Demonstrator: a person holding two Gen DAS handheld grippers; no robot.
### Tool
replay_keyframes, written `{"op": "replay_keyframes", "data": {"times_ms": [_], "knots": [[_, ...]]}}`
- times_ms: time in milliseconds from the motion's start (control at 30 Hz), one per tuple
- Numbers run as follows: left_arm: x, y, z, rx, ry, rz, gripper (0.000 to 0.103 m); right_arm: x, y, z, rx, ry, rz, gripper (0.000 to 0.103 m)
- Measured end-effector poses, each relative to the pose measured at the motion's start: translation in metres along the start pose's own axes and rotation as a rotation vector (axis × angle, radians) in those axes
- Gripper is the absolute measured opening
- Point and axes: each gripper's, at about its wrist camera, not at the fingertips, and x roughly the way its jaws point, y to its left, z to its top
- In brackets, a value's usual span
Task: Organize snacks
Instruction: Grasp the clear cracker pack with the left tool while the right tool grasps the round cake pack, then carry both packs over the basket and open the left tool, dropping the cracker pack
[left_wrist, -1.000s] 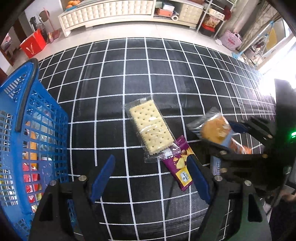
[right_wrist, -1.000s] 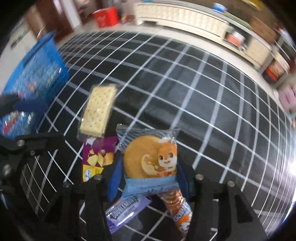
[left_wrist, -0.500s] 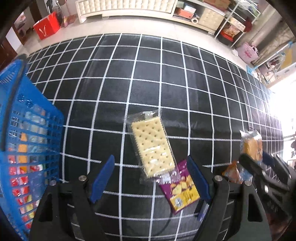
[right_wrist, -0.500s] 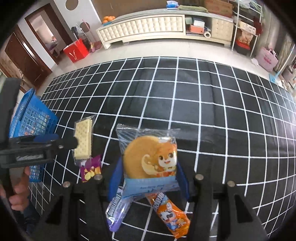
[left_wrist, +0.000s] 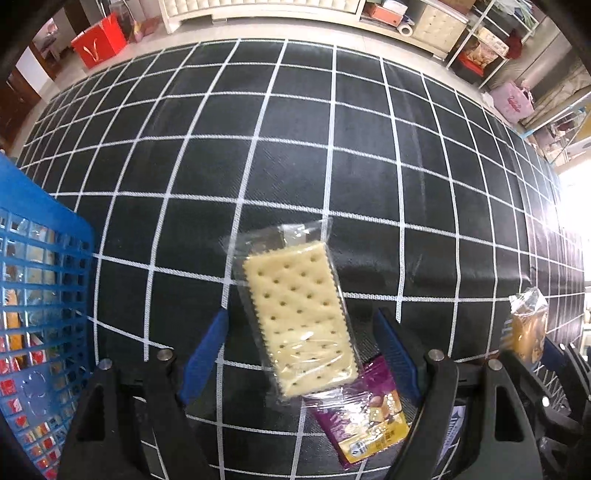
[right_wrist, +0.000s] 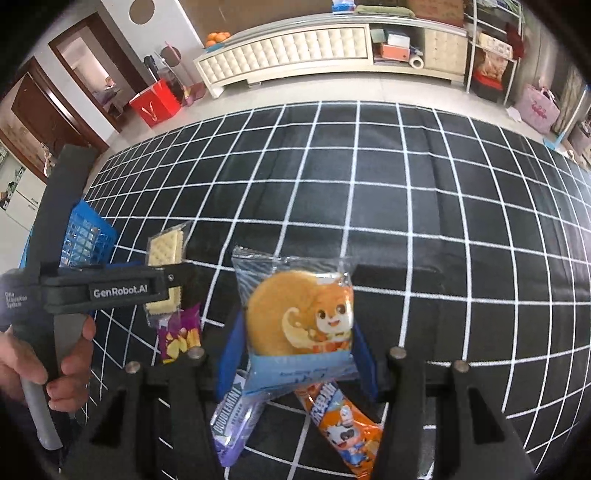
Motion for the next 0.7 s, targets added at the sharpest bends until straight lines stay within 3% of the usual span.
{"op": "replay_keyframes", "data": {"times_ms": [67, 100, 233, 400, 700], "knots": [[-0.001, -0.005, -0.003, 0.017, -0.014, 0.065, 0.057, -0.001, -0.002, -0.001, 0.004, 0.0, -0.004, 0.058], [-0.003, -0.004, -0.005, 0.028, -0.022, 0.058, 0.044, -0.001, -0.003, -0.002, 0.007, 0.001, -0.007, 0.058], [-0.009, -0.01, -0.01, 0.083, -0.017, 0.01, 0.043, -0.009, -0.005, -0.005, 0.042, -0.006, 0.073, 0.058], [-0.038, -0.013, -0.017, 0.113, -0.078, -0.006, 0.043, -0.025, 0.001, -0.006, 0.028, -0.016, 0.023, 0.058], [-0.105, -0.007, -0.045, 0.179, -0.18, -0.084, 0.043, -0.07, 0.039, -0.006, 0.024, -0.065, 0.034, 0.058]]}}
